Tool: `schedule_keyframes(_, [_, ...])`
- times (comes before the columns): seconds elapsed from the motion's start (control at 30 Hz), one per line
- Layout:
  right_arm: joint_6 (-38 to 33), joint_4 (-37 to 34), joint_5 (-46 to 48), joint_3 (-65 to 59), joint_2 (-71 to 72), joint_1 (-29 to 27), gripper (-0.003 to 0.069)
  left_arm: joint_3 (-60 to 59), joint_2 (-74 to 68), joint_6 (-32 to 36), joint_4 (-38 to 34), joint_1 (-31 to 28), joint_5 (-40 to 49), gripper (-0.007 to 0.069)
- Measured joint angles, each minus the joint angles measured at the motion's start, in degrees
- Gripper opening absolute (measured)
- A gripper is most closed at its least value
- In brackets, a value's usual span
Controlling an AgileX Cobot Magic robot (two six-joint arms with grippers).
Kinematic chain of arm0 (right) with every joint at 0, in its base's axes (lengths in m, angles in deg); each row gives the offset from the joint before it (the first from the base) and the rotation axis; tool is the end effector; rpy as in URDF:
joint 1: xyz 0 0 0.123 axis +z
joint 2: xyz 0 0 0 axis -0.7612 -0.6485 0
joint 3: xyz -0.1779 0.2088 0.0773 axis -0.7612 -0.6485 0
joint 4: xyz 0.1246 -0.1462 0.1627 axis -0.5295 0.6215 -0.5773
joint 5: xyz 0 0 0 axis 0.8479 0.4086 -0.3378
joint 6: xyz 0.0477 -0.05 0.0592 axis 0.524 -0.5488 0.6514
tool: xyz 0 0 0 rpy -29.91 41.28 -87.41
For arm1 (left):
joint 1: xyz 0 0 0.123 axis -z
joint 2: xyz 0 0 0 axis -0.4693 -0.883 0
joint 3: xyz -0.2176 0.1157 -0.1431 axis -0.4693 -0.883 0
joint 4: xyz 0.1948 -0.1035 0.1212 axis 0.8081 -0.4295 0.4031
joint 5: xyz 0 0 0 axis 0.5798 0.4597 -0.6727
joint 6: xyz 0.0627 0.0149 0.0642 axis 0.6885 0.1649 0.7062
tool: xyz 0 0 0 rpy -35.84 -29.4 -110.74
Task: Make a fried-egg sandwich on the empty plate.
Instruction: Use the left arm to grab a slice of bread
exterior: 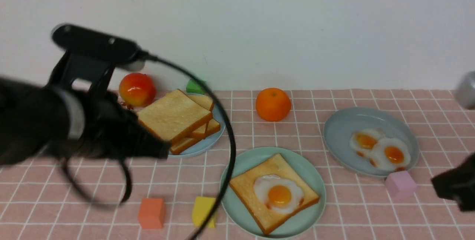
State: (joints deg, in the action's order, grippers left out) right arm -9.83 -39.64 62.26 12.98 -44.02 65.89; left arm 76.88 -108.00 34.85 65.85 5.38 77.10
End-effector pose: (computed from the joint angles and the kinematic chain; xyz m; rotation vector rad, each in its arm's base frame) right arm 0.1485 0.0642 0.3404 -0.5382 2.4082 0.3610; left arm 0.2238 -0.1262 0.3300 0.3267 2.2935 -0.1792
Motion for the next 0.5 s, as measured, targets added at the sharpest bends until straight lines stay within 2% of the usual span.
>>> schedule_keyframes(0.03, [-0.62, -0.13, -0.34, -0.55, 2.68, 0.00, 0.0004, 1.23, -2.75, 3.19, -3.10, -3.27, -1.52, 0.0013])
schedule_keyframes(0.17, [-3.21, -1.36, -1.57, -0.81, 7.67, 0.00, 0.0004, 4.67, -10.13, 13.24, -9.81, -8.07, -2.03, 0.0013])
schedule_keyframes(0.2, [-5.26, -2.35, -2.51, -0.81, 9.84, 0.00, 0.0004, 6.72, -13.73, 19.02, -11.94, -9.27, -1.97, 0.0013])
schedule_keyframes(0.23, [-5.46, -2.63, -2.66, -0.81, 10.30, 0.00, 0.0004, 6.94, -14.61, 19.64, -12.24, -9.33, -1.97, 0.0013])
schedule_keyframes(0.33, [-8.63, -4.47, -2.97, -0.81, 12.59, 0.00, 0.0005, 10.66, -21.67, 28.10, -12.90, -9.65, -1.25, 0.0014])
schedule_keyframes(0.4, [-9.94, -5.49, -2.97, -0.81, 12.75, 0.00, 0.0005, 12.68, -25.43, 31.61, -13.05, -9.65, -0.82, 0.0046])
schedule_keyframes(0.5, [-10.56, -6.36, -3.45, -1.99, 12.75, 0.00, 0.0005, 15.40, -30.07, 34.71, -12.80, -9.65, -0.69, 0.0150])
